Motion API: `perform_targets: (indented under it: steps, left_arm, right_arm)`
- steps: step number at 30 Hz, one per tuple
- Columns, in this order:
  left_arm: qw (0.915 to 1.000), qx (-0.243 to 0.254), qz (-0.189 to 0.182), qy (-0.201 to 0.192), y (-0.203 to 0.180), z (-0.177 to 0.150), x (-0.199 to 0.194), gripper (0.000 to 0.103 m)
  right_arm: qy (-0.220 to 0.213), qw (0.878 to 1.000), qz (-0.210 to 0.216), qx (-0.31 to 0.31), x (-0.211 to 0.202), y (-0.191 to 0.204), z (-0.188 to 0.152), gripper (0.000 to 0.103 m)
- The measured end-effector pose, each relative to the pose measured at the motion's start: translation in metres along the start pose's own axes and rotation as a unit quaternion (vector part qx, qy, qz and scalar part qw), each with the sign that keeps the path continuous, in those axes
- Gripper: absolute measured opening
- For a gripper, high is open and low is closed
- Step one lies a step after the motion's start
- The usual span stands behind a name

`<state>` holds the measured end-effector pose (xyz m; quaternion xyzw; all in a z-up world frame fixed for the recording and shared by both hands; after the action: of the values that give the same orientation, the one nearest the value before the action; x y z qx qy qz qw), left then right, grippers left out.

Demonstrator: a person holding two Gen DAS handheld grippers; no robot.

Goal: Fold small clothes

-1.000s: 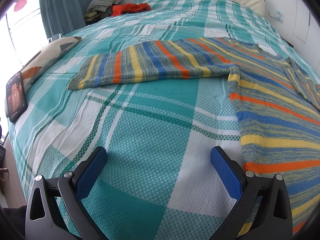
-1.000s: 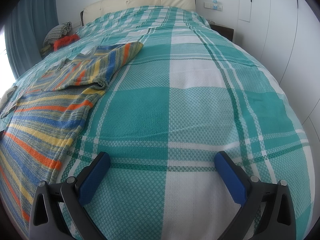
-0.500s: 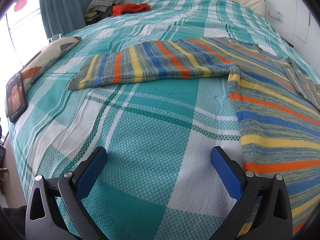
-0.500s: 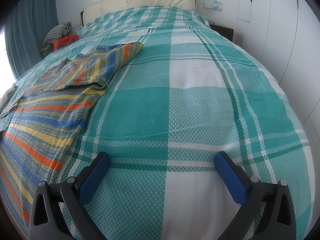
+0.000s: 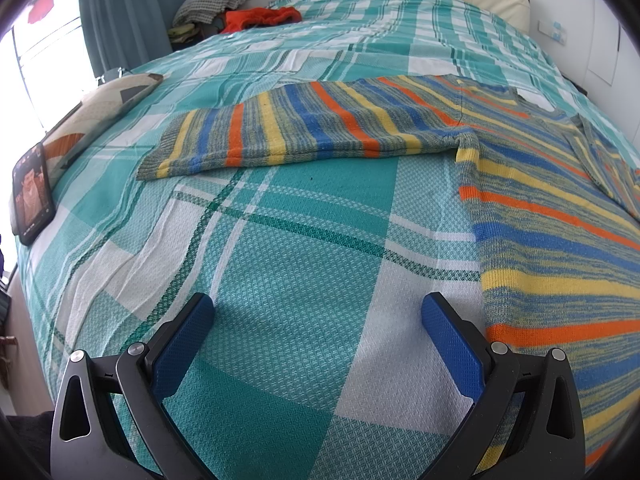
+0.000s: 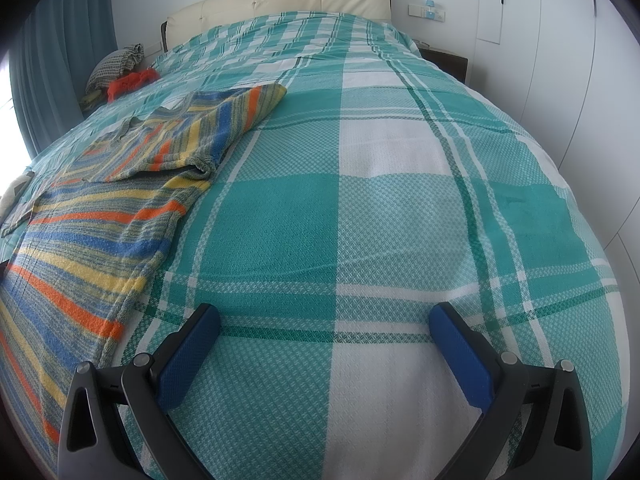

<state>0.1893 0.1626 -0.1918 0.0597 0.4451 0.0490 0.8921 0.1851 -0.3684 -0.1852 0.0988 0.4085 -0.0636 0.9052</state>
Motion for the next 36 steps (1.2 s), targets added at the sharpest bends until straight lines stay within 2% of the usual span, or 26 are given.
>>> perform_targets:
  steps: [24, 27, 28, 31, 33, 34, 36]
  left_arm:
    - [1.0, 0.0, -0.001, 0.001, 0.0, 0.0, -0.001, 0.103]
    - [0.9994, -0.004, -0.021, 0.028, 0.002, 0.003, -0.002, 0.103]
    - [0.998, -0.01, -0.046, 0.042, 0.005, 0.006, -0.003, 0.103]
    - [0.9921, -0.057, -0.108, 0.028, 0.033, 0.022, -0.007, 0.102]
    - [0.9908, -0.103, -0.087, 0.012, 0.07, 0.04, -0.003, 0.102]
    - [0.9877, -0.139, -0.072, 0.004, 0.097, 0.049, 0.002, 0.102]
    - [0.9786, -0.194, -0.068, 0.004, 0.137, 0.062, 0.02, 0.102]
  right_arm:
    - [0.0, 1.0, 0.0, 0.0, 0.0, 0.0, 0.0, 0.103]
    - [0.0, 1.0, 0.0, 0.0, 0.0, 0.0, 0.0, 0.103]
    - [0.0, 1.0, 0.0, 0.0, 0.0, 0.0, 0.0, 0.103]
    - [0.0, 1.0, 0.0, 0.0, 0.0, 0.0, 0.0, 0.103]
    - [0.0, 1.0, 0.002, 0.001, 0.0, -0.001, 0.0, 0.103]
    - [0.0, 1.0, 0.002, 0.001, 0.0, 0.0, 0.0, 0.103]
    - [0.0, 1.0, 0.002, 0.001, 0.0, 0.0, 0.0, 0.103]
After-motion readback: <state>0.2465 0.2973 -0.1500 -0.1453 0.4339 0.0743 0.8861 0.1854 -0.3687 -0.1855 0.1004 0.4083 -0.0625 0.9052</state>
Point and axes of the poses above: each gripper's, at about its wrist camera, not at the fingertips, and x roughly the way its jaws point, y to its left, z to its top, the point moved 5 cm from there along x, roughly the way its jaws point, and after that the axes turned 9 degrees about x, right-handed, at the moved point
